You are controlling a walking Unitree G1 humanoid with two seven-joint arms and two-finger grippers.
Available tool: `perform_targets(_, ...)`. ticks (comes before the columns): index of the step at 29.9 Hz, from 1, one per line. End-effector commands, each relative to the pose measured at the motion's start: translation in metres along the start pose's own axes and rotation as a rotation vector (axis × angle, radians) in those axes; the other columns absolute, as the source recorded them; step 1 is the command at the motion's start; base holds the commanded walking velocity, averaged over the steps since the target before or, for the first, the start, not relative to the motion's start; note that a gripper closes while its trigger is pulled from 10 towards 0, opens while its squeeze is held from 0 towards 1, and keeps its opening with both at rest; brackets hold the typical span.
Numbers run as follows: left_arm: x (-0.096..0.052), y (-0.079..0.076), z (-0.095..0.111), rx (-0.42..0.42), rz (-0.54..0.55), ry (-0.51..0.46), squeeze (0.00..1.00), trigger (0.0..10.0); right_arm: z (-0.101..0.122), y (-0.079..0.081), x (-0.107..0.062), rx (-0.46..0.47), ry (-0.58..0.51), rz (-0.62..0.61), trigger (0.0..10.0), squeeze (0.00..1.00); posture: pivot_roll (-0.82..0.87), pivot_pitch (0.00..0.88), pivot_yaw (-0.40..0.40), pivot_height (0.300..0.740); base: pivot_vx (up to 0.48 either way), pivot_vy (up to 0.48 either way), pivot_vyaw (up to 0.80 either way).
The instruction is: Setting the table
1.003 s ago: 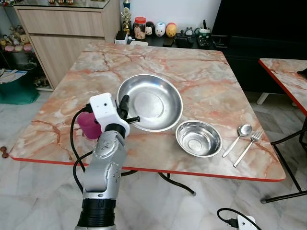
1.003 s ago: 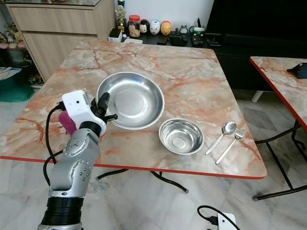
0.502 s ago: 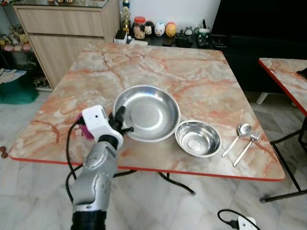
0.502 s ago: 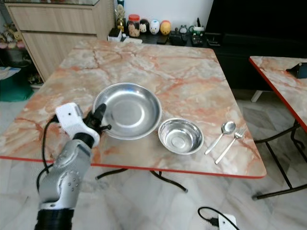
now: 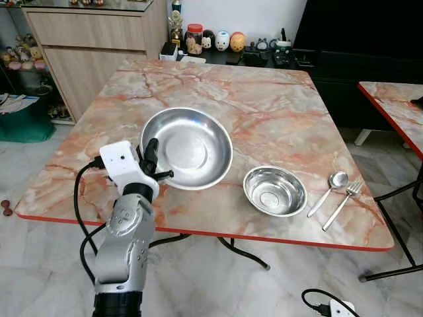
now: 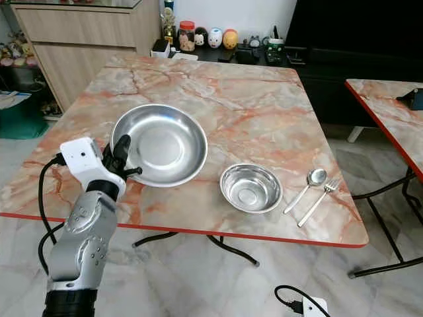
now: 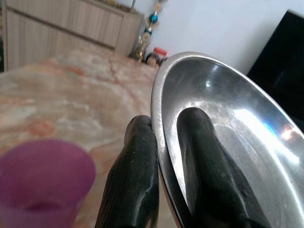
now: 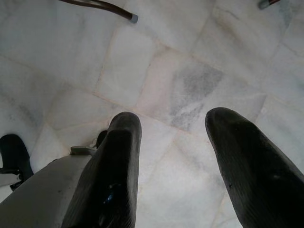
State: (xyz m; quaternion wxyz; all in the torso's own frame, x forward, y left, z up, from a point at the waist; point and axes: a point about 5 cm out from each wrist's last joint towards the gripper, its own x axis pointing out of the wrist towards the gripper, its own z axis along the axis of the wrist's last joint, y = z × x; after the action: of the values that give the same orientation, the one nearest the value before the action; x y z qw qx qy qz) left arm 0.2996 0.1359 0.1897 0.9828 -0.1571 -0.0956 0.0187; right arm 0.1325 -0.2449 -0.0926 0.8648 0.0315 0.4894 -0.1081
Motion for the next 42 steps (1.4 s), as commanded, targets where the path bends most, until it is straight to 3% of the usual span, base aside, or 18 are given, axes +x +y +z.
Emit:
perform_targets(1, 0.003, -0.009, 0.003, -0.01, -0.027, -0.023, 0.0, 10.0, 0.0, -0.004, -0.001, 0.014, 0.001, -0.016, 10.0, 0.0, 0.18, 0.0, -0.102, 0.74, -0.266, 0.0, 0.0)
perform_targets(8, 0.003, -0.019, -0.001, -0.032, -0.047, -0.019, 0.0, 10.0, 0.0, -0.006, -0.001, 0.017, -0.003, -0.019, 10.0, 0.0, 0.15, 0.0, -0.099, 0.74, -0.325, 0.0, 0.0)
perform_targets(18, 0.006, -0.02, -0.002, -0.03, -0.049, -0.025, 0.0, 10.0, 0.0, -0.006, -0.001, 0.021, -0.003, -0.021, 10.0, 0.0, 0.14, 0.0, -0.096, 0.74, -0.317, 0.0, 0.0)
perform_targets(30, 0.008, -0.022, -0.003, -0.027, -0.063, -0.024, 0.0, 10.0, 0.001, -0.004, 0.0, 0.024, -0.005, -0.02, 10.0, 0.0, 0.15, 0.0, -0.096, 0.74, 0.0, 0.0, 0.0)
perform_targets(39, 0.007, -0.025, -0.007, -0.08, -0.08, 0.003, 0.0, 10.0, 0.001, -0.004, 0.0, 0.028, -0.007, -0.021, 10.0, 0.0, 0.14, 0.0, -0.097, 0.74, 0.0, 0.0, 0.0)
perform_targets(42, 0.005, -0.024, -0.011, -0.155, -0.054, 0.031, 0.0, 10.0, 0.001, -0.004, -0.001, 0.027, -0.006, -0.021, 10.0, 0.0, 0.14, 0.0, -0.098, 0.74, 0.0, 0.0, 0.0)
